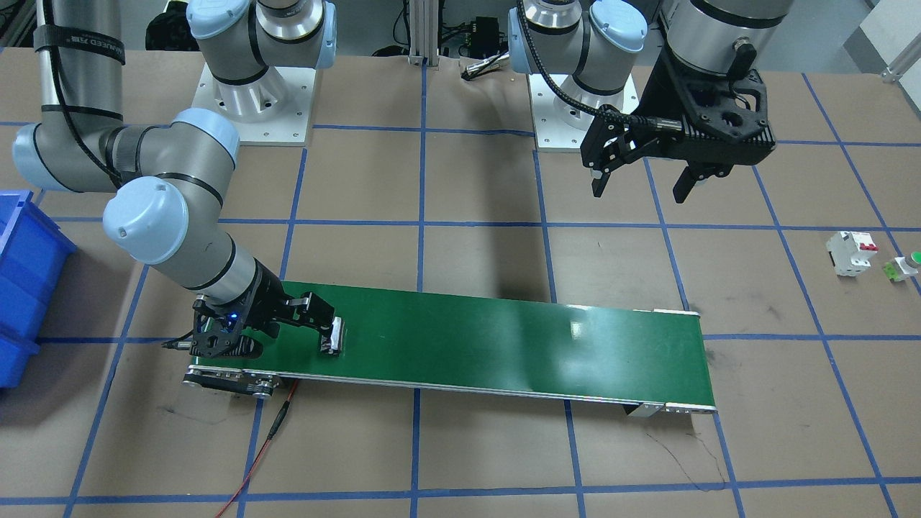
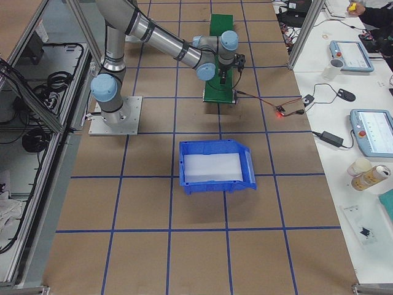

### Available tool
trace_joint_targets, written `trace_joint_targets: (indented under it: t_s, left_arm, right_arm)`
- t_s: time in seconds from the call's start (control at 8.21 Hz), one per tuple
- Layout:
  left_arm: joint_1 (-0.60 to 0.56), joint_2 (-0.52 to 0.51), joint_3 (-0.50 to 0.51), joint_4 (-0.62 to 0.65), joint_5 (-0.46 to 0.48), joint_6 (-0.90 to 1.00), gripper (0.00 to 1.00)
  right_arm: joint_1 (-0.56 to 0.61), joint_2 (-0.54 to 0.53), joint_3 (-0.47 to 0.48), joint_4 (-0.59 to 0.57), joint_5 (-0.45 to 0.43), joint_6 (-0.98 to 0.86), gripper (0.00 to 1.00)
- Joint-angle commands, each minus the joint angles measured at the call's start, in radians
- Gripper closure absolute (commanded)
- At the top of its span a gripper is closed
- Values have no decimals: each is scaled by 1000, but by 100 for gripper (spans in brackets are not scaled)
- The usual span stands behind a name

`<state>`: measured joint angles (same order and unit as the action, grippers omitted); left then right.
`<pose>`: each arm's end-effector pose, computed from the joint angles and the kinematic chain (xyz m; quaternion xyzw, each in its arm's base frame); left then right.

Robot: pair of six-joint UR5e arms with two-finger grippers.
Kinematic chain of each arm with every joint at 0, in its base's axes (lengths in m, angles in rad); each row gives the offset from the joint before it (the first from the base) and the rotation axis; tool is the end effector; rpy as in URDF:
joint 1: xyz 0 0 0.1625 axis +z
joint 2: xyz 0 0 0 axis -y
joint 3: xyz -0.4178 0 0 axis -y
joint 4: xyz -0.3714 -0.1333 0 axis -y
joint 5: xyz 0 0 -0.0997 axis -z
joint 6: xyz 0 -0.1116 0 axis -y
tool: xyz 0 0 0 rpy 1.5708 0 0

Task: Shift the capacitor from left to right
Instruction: 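Close the right gripper on the capacitor at the belt's far end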

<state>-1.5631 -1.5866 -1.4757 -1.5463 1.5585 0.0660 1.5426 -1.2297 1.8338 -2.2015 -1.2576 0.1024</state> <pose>-0.1309 -0.4886 0.5090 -0.0294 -0.9982 0.0521 0.0042 0.1522 -0.5524 0.2418 0.0624 0.9857 -0.0073 0.1563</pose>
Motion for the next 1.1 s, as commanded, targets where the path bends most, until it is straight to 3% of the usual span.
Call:
trace_joint_targets:
  t_s: [0.0, 0.37, 0.61, 0.73, 0.97]
  left_arm:
    - [-2, 0, 0, 0, 0, 0, 0]
    - [0, 0, 0, 0, 0, 0, 0]
    - [0, 0, 0, 0, 0, 0, 0]
    - [0, 0, -2, 0, 0, 0, 0]
    - [-2, 0, -2, 0, -2, 0, 0]
  right_arm:
    - [4, 1, 1, 0, -11, 7, 17]
    - [5, -10, -14, 20, -142, -15, 53]
    - [4, -19, -27, 52, -212, -24, 94]
    - [4, -36, -71, 124, -226, -27, 100]
    - [-13, -66, -187, 313, -299, -94, 100]
